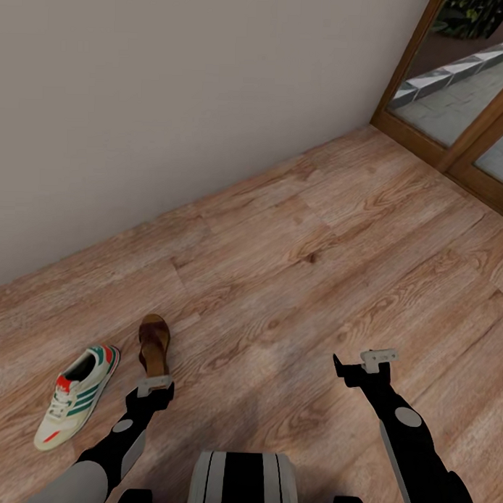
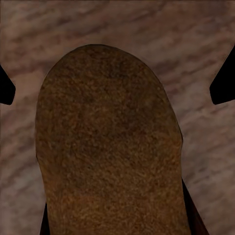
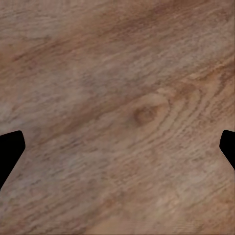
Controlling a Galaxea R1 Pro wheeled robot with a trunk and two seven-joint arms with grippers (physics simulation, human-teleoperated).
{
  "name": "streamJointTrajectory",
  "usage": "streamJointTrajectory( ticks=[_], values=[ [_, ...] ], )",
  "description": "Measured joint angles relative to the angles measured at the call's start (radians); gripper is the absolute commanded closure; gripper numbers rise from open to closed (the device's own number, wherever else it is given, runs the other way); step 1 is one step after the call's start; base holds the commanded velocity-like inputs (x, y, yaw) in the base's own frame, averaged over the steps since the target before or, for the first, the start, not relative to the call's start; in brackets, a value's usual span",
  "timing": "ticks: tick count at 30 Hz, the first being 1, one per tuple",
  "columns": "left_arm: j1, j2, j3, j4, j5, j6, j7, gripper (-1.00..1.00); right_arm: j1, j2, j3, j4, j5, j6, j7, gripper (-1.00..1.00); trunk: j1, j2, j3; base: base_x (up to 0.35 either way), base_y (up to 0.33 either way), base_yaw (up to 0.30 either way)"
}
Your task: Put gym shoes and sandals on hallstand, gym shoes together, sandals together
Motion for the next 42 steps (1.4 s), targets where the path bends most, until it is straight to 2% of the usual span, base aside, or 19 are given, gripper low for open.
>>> streamJointTrajectory(
  ticks=[42],
  values=[
    [0.000,0.001,0.006,0.000,0.001,-0.001,0.000,-1.00,0.000,0.000,0.000,0.000,0.000,0.000,0.000,-1.00,0.000,0.000,0.000,0.009,0.000,0.000]
  ],
)
